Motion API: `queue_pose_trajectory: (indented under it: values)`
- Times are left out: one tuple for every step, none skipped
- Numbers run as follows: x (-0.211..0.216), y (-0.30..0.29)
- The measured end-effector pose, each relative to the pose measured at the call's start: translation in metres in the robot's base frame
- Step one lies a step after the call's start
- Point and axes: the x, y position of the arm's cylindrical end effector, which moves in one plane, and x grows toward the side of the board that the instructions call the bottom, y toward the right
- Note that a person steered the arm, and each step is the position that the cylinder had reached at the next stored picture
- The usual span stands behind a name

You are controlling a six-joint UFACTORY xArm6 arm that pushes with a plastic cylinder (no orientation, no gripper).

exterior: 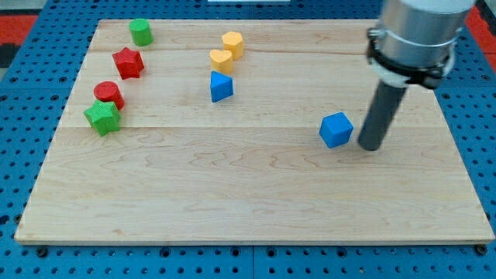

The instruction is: Push the blue cube to the bottom left of the blue triangle

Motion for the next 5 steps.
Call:
queue_pose_trajectory:
  values:
    - [-0.006, -0.015]
    - [-0.006, -0.095]
    - [-0.018, -0.114]
    - [-0.028, -0.081]
    - [-0.041, -0.079]
